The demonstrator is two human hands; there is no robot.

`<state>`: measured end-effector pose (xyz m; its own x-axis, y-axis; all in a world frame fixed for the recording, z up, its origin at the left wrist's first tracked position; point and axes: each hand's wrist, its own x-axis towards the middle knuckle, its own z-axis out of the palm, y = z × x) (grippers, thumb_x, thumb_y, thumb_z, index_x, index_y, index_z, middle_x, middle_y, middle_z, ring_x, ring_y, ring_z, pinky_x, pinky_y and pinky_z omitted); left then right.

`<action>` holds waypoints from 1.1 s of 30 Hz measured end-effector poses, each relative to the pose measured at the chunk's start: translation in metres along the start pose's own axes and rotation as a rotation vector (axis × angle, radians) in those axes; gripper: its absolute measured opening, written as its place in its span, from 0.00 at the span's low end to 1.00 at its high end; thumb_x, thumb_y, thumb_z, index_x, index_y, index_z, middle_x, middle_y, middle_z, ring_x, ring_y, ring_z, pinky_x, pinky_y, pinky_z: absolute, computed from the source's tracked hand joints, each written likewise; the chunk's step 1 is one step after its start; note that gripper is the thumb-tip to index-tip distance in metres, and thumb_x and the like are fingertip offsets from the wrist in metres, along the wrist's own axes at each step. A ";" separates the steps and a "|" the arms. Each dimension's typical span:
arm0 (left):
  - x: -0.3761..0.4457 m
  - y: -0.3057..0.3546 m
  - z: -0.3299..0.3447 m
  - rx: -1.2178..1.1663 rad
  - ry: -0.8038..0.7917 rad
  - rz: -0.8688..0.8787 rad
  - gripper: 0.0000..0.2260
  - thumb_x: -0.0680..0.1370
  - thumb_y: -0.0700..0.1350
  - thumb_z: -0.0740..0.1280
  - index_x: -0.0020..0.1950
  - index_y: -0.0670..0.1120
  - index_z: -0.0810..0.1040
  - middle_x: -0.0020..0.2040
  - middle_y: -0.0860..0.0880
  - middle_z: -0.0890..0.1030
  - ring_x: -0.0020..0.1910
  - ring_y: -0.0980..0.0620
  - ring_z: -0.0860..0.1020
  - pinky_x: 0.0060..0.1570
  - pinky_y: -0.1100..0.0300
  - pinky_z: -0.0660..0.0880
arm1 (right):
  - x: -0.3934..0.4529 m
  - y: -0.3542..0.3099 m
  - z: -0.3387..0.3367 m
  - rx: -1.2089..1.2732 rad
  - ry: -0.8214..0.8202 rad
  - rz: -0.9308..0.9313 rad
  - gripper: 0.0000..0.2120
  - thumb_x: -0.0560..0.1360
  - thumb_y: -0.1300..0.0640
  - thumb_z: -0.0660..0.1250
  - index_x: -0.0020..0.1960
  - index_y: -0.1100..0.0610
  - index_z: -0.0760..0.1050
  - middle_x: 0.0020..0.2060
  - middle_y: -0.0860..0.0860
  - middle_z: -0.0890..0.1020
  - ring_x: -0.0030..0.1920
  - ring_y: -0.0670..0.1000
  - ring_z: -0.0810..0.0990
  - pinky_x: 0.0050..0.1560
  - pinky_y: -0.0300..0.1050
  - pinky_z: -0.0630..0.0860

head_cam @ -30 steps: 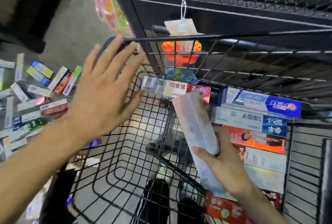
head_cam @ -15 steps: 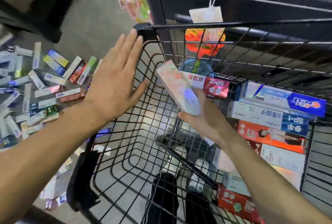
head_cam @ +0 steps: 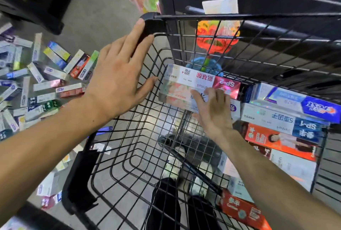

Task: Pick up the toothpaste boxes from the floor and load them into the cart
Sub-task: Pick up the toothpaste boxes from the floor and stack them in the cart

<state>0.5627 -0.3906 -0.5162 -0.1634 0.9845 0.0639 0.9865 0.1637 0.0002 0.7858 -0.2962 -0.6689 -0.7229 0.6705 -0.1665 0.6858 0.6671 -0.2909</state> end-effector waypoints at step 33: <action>0.001 0.005 -0.007 0.001 -0.028 -0.055 0.33 0.78 0.56 0.62 0.78 0.42 0.61 0.82 0.42 0.56 0.63 0.37 0.72 0.58 0.41 0.70 | 0.027 -0.017 -0.018 -0.017 -0.079 -0.109 0.36 0.78 0.36 0.64 0.80 0.46 0.55 0.81 0.55 0.51 0.80 0.59 0.48 0.79 0.60 0.44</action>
<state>0.5673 -0.3892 -0.5090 -0.2180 0.9753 0.0356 0.9759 0.2181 0.0015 0.7564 -0.2837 -0.6512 -0.7974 0.5663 -0.2084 0.6033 0.7407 -0.2957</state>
